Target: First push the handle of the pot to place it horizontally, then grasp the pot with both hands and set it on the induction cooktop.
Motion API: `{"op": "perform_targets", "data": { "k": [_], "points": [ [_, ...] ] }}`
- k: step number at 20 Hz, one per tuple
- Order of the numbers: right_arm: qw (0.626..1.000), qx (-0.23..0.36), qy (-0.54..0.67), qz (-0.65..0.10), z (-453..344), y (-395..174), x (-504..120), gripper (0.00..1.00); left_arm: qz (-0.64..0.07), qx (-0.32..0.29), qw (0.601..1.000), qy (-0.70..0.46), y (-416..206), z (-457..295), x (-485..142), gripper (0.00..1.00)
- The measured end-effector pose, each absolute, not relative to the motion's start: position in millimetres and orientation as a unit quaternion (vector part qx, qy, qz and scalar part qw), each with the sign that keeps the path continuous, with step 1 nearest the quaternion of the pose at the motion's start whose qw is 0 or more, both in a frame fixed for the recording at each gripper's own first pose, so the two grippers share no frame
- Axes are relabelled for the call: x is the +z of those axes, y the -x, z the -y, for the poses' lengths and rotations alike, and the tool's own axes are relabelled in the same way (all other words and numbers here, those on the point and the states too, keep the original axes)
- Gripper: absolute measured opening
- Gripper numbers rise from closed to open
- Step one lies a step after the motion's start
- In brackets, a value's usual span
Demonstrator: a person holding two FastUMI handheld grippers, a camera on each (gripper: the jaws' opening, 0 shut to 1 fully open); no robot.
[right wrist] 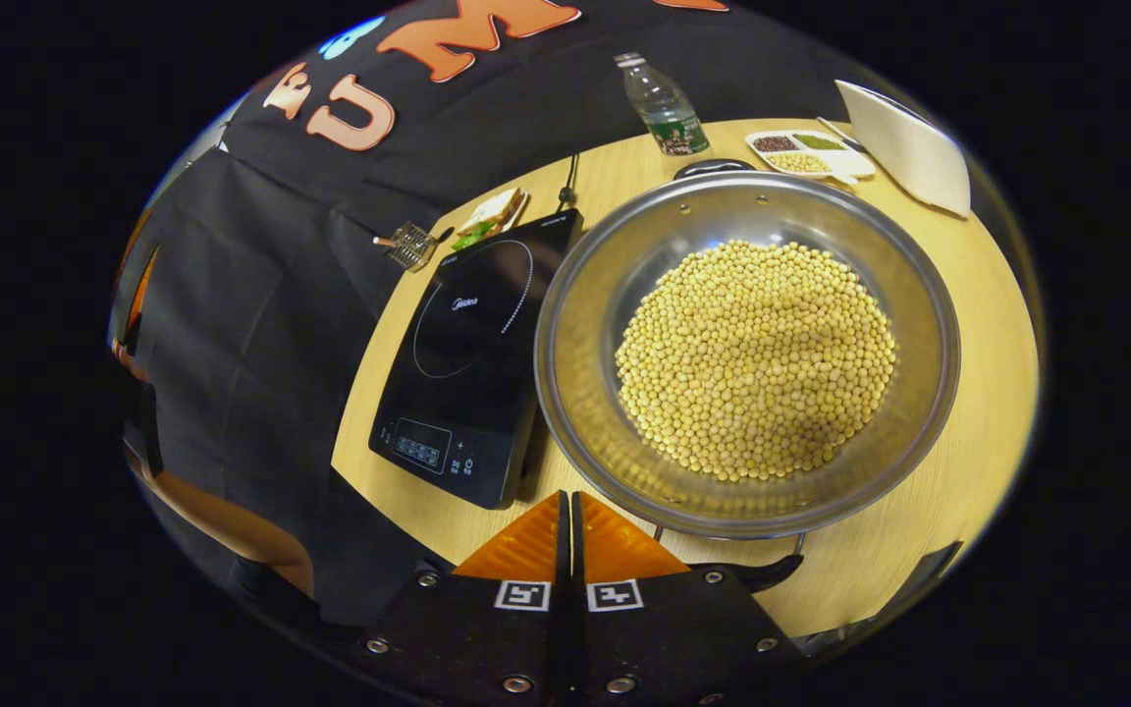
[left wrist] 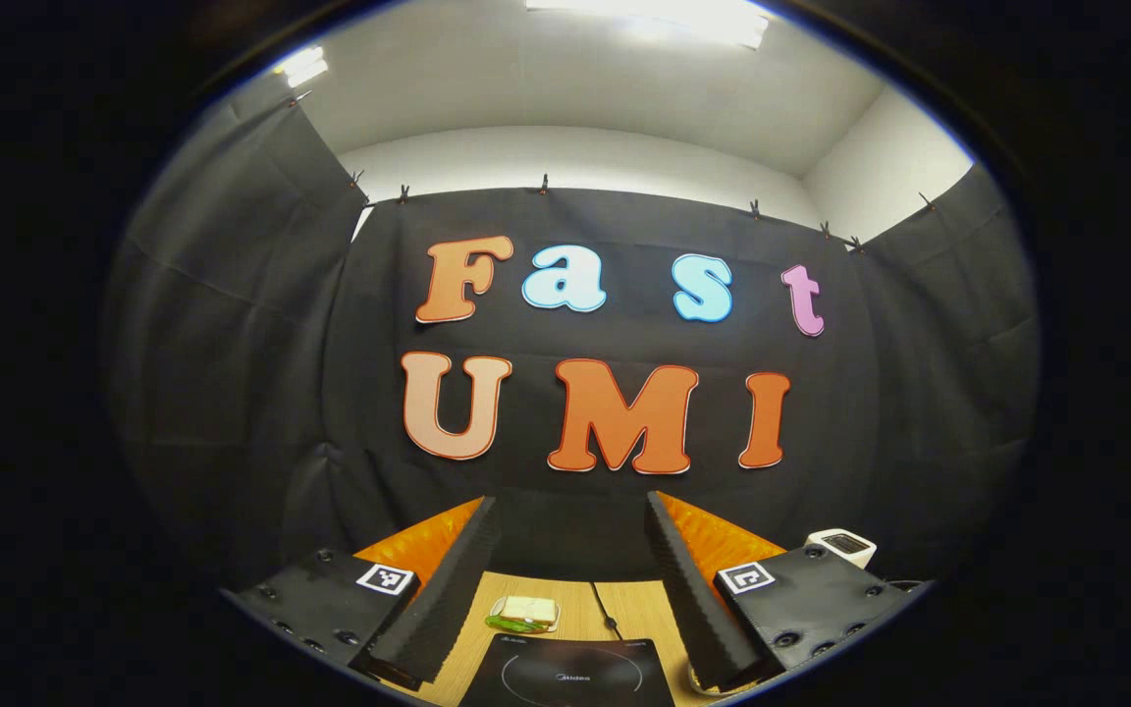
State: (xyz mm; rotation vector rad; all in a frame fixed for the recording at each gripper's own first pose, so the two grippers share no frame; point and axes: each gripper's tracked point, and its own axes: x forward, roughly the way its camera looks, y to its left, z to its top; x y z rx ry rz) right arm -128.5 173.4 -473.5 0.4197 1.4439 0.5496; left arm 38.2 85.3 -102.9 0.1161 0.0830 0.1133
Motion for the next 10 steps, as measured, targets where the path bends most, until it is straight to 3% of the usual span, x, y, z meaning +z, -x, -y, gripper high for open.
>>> {"op": "perform_targets", "data": {
  "k": [6, 10],
  "points": [
    [0.659, 0.241, -0.207, -0.682, -178.5, 142.5, -494.2, 0.00, -0.053, 0.049, 0.996, -0.060, -49.3, -77.9, -116.9, 0.97],
    [0.655, 0.245, -0.210, -0.684, -168.9, 140.1, -492.8, 0.00, -0.066, 0.041, 0.995, -0.056, -60.9, -68.9, -127.7, 0.97]
  ]
}}
